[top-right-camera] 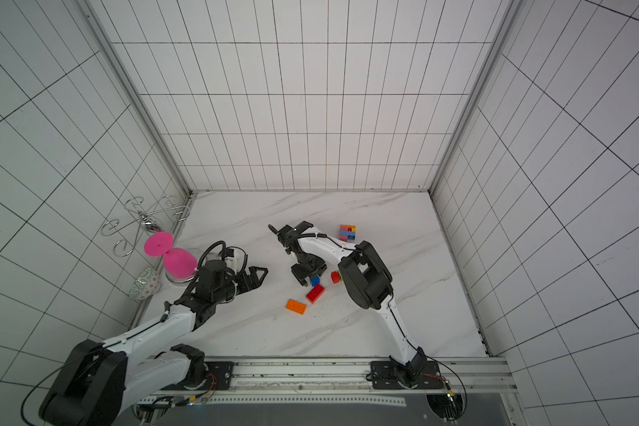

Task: Assemble the letter p with lego
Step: Adjust the lego brick at the center of the board.

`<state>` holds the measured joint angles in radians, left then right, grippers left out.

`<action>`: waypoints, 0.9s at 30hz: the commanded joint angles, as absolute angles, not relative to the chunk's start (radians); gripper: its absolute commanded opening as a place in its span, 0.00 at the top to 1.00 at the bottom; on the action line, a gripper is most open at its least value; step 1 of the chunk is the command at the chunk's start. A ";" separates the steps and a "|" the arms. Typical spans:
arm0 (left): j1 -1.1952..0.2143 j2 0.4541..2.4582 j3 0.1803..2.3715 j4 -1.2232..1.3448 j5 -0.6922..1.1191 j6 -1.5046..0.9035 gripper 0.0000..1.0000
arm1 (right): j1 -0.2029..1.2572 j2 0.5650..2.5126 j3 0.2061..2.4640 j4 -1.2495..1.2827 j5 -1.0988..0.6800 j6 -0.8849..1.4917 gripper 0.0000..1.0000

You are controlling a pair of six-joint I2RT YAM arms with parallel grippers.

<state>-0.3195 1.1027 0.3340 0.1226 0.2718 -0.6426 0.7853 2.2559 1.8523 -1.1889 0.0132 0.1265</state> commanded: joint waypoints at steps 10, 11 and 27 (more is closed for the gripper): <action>-0.316 1.100 0.324 0.201 0.307 -0.629 0.03 | 0.774 2.294 1.923 -1.333 0.038 0.126 0.49; -0.316 1.098 0.324 0.201 0.308 -0.629 0.03 | 0.773 2.294 1.924 -1.335 0.038 0.124 0.49; -0.316 1.022 0.302 0.203 0.284 -0.626 0.03 | 0.802 2.021 1.630 -0.857 -0.031 0.095 0.90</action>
